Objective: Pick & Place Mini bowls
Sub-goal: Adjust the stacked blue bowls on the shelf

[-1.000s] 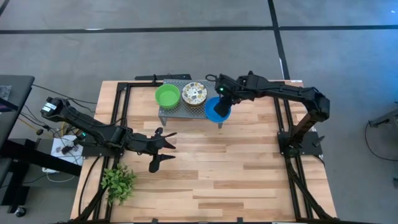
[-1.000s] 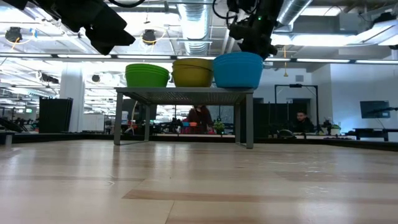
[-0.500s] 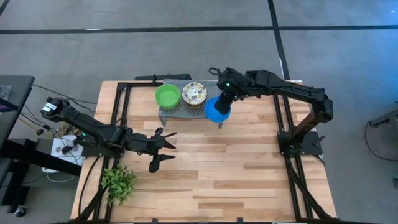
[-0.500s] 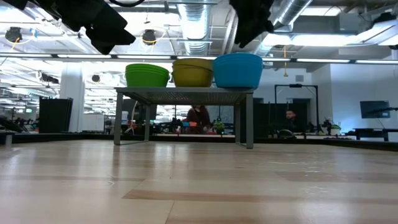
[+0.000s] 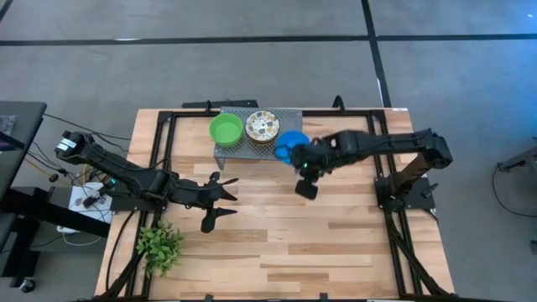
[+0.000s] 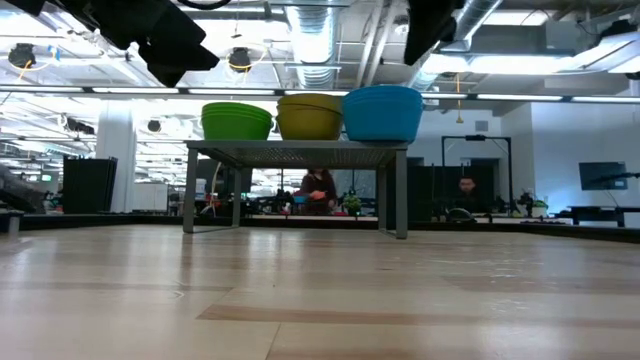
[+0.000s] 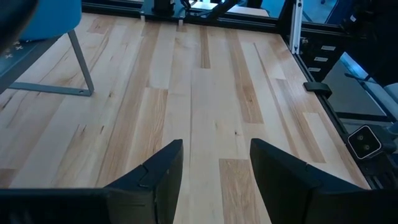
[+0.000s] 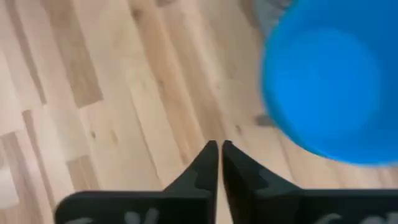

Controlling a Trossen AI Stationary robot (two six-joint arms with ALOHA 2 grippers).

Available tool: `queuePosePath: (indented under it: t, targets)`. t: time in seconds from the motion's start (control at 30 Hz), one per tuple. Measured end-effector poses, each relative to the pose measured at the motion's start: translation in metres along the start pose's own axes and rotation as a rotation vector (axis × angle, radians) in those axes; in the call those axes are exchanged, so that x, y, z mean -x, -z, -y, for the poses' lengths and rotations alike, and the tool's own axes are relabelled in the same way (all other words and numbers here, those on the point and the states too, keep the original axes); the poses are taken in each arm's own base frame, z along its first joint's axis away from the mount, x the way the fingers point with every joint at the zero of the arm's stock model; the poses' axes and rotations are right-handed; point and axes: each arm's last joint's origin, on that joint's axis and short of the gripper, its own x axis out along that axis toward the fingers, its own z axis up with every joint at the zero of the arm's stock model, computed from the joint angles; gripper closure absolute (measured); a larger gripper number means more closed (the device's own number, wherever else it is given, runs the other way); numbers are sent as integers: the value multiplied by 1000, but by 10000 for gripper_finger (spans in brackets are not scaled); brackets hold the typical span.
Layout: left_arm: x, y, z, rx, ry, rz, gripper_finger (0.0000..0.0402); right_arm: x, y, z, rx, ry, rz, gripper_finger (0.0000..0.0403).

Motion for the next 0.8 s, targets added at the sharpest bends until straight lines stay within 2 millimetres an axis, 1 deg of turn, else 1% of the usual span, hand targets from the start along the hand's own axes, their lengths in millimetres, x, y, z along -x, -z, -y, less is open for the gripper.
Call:
queuePosePath:
  t: [0.07,0.17,0.3,0.5,0.8]
  targets:
    - [0,0,0,0,0,0,216,-13,1,-8,17,-2,6,395]
    - [0,0,0,1,0,3,216,-28,-3,-13,4,42,34,398]
    - [0,-1,0,1,1,6,216,-46,-7,-10,-9,79,-3,400]
    - [0,-1,0,2,1,7,216,-64,-12,1,-39,110,-48,402]
    - [0,-1,0,2,1,7,216,-62,-19,27,-72,138,-34,403]
